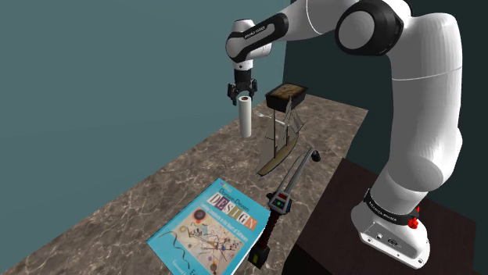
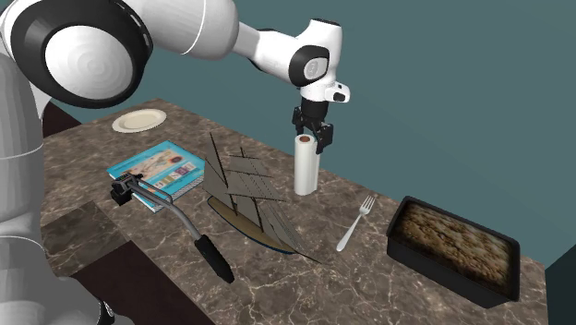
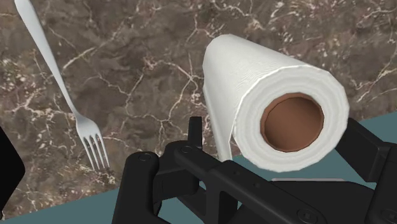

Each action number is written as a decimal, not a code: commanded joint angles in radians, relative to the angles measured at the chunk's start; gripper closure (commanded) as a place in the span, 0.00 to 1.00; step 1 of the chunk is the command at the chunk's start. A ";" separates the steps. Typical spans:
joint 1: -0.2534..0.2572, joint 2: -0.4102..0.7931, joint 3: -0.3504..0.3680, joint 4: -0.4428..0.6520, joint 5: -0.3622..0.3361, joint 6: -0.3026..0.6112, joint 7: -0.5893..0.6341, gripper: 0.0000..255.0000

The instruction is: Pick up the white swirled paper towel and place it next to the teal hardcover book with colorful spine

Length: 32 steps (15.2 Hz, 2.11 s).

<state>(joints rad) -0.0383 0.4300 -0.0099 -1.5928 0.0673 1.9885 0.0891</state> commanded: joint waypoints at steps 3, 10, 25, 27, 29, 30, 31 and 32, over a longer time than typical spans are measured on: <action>0.000 0.000 0.000 0.000 0.000 0.000 0.000 0.00; 0.000 0.001 0.000 0.000 0.000 0.000 0.000 1.00; -0.001 -0.036 -0.001 0.108 -0.003 -0.144 0.008 1.00; -0.001 -0.040 -0.001 0.130 -0.004 -0.169 0.010 1.00; -0.001 -0.042 -0.001 0.153 -0.004 -0.195 0.011 1.00; -0.001 -0.043 -0.001 0.166 -0.004 -0.208 0.012 1.00; -0.001 -0.043 -0.001 0.178 -0.005 -0.221 0.013 1.00; -0.001 -0.043 -0.001 0.190 -0.005 -0.232 0.013 1.00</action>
<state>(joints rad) -0.0398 0.3872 -0.0112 -1.4166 0.0628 1.7704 0.1012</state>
